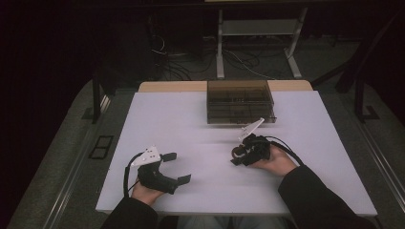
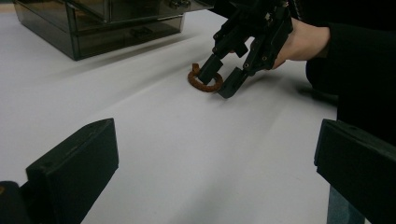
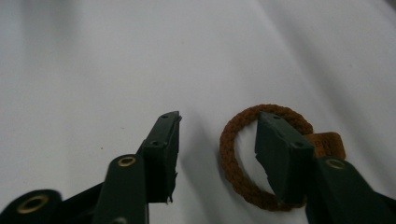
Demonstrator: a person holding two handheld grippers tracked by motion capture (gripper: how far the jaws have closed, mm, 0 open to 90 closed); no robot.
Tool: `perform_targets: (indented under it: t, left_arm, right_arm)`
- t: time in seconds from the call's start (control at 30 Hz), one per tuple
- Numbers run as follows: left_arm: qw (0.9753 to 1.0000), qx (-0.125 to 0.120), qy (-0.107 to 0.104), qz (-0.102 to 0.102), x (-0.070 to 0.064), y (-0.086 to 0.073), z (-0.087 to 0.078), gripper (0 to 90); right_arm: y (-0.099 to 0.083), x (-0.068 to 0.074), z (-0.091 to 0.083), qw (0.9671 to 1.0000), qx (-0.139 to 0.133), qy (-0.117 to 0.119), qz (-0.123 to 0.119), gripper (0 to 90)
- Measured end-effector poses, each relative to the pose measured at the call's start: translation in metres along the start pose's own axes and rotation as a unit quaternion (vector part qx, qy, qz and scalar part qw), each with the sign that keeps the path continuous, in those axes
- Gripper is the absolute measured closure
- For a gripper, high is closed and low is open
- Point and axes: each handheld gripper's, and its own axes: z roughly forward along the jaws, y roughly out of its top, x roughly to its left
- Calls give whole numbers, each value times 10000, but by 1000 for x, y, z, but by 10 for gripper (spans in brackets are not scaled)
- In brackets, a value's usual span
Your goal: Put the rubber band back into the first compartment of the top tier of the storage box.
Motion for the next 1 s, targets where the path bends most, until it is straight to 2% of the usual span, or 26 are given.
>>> perform_targets:
  t: [0.1, 0.13, 0.23, 0.37, 0.57, 0.7, 1.0]
  left_arm:
    - [10000, -5, 3, 0, 0, 0, 0, 0]
    - [10000, -5, -1, 1, 0, 0, 0, 0]
    - [10000, -5, 3, -1, 0, 0, 0, 0]
    - [10000, -12, 4, -12, 0, 0, 0, 0]
    - [10000, -24, -19, -13, -1, 0, 0, 0]
    - [10000, -28, -17, -19, -1, 0, 0, 0]
    - [10000, -29, -18, -23, 0, 0, -1, 0]
  right_arm:
    - [0, 0, 0, 10000, 4, -15, -1, 578]
    - [0, 0, 0, 10000, 10, -60, -69, 623]
    - [0, 1, 0, 10000, 30, -58, -75, 680]
    - [-1, 0, 0, 9999, 30, -107, -97, 714]
    - [-1, 0, -1, 9998, 63, -153, -75, 813]
    - [-1, -1, -1, 9999, 75, -112, 26, 832]
    - [-1, -2, -1, 9999, 82, 65, 76, 846]
